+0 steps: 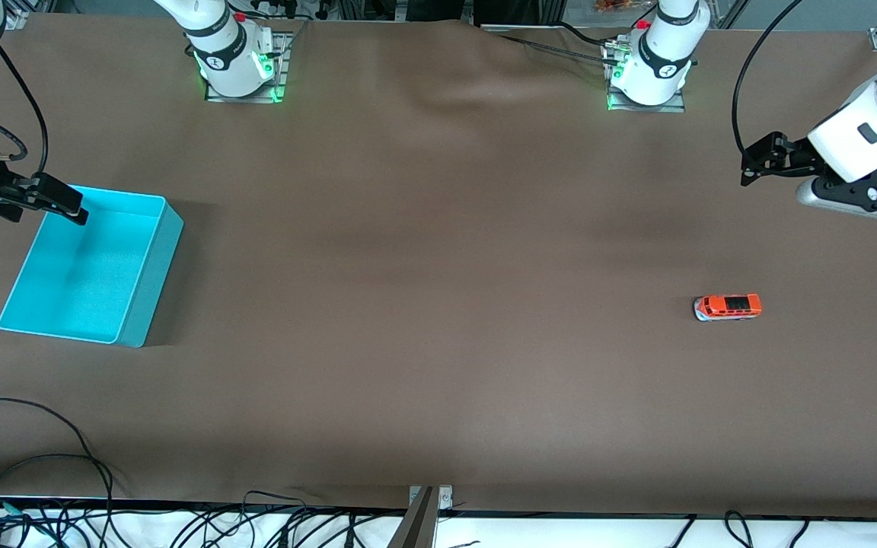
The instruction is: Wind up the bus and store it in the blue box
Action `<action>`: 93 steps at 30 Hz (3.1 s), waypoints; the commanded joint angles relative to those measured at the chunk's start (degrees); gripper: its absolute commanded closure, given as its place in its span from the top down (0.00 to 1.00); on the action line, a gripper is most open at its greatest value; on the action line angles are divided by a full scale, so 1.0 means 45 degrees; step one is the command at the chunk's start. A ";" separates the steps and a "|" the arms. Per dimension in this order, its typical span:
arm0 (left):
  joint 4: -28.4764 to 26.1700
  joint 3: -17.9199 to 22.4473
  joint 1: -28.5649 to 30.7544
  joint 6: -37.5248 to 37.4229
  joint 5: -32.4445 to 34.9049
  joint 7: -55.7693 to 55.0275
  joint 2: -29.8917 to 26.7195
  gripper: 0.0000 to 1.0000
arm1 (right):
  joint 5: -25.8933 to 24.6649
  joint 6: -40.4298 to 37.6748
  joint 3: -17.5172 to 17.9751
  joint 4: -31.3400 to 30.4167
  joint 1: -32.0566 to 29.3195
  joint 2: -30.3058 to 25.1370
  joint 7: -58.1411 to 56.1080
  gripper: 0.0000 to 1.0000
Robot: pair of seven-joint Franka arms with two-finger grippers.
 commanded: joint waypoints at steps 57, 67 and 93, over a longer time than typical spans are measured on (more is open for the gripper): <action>-0.4639 0.0030 0.1612 0.6733 0.1202 1.6010 0.2576 1.00 | 0.0189 -0.0041 0.0013 0.0314 -0.0102 0.0233 -0.0020 1.00; -0.5638 0.0030 0.2021 0.9545 0.1964 1.7667 0.3531 1.00 | 0.0189 -0.0060 0.0013 0.0314 -0.0102 0.0253 -0.0020 1.00; -0.6086 -0.0028 0.3351 1.3474 0.1964 1.9330 0.5819 0.75 | 0.0170 -0.0060 0.0013 0.0314 -0.0102 0.0272 -0.0020 1.00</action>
